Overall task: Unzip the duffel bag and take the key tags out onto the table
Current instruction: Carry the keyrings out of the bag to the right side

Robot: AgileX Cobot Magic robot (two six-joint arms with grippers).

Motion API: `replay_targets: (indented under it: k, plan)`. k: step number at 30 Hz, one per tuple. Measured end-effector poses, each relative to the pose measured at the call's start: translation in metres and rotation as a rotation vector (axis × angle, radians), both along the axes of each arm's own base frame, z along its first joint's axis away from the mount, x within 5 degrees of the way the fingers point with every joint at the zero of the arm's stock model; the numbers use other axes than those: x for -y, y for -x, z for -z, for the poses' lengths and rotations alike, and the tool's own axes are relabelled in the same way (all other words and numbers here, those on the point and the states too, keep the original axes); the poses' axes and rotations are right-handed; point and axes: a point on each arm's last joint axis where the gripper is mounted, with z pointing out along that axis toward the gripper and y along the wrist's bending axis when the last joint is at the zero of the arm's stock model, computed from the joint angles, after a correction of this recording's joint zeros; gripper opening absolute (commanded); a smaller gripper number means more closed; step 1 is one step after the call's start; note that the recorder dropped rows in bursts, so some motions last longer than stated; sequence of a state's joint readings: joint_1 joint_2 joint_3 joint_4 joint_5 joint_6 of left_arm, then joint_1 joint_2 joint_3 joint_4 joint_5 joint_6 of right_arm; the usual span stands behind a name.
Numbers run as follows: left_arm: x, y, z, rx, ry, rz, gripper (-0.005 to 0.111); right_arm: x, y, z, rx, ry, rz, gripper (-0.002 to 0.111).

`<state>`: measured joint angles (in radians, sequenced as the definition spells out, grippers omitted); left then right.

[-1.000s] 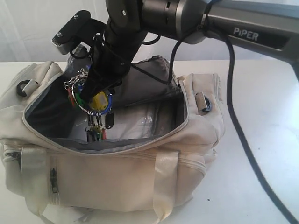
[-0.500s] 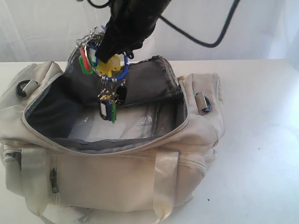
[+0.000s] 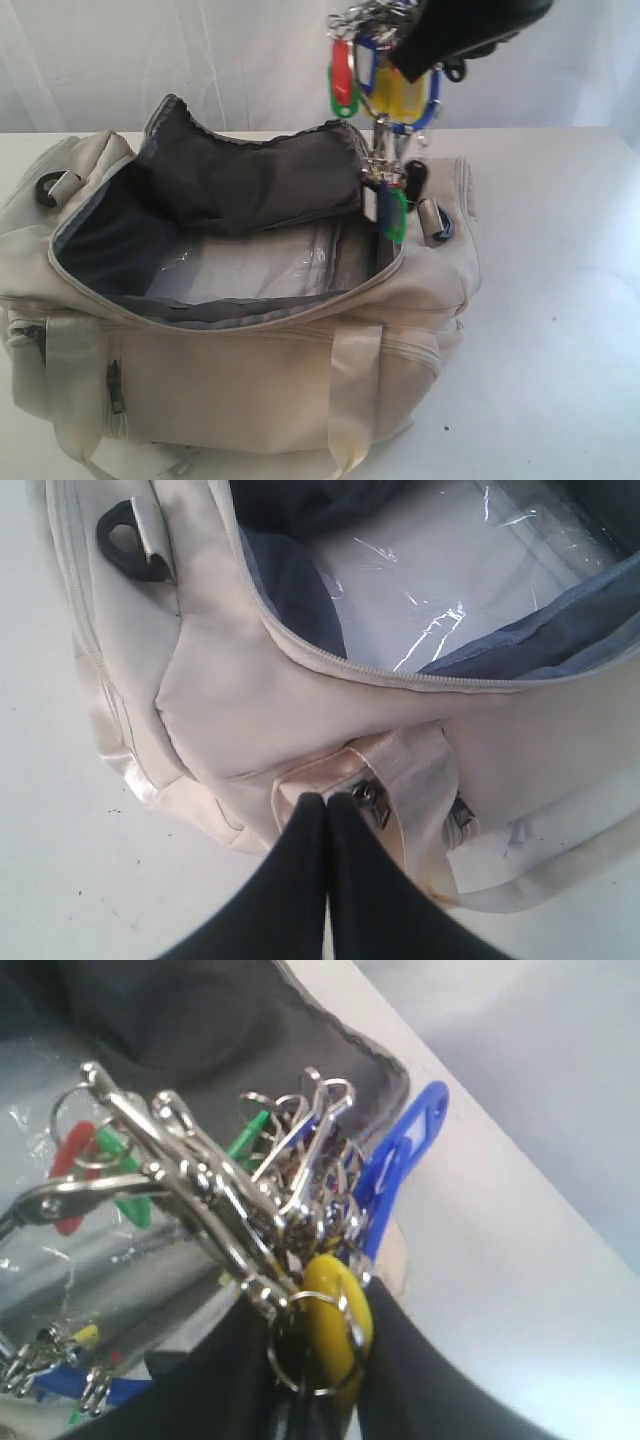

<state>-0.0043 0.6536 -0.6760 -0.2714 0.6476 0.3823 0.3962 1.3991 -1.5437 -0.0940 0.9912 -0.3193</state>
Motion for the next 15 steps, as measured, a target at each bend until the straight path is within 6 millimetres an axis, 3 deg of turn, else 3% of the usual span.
replay_targets:
  k: [7,15]
  plan:
    - [0.000,0.000,0.000,-0.001,0.004,-0.003,0.000,0.047,0.036,0.021,-0.036,0.029,0.176,0.000]
    - [0.001,0.000,0.000,-0.002,0.022,-0.003,0.000,0.075,0.046,0.079,-0.174,0.085,0.334,0.000]
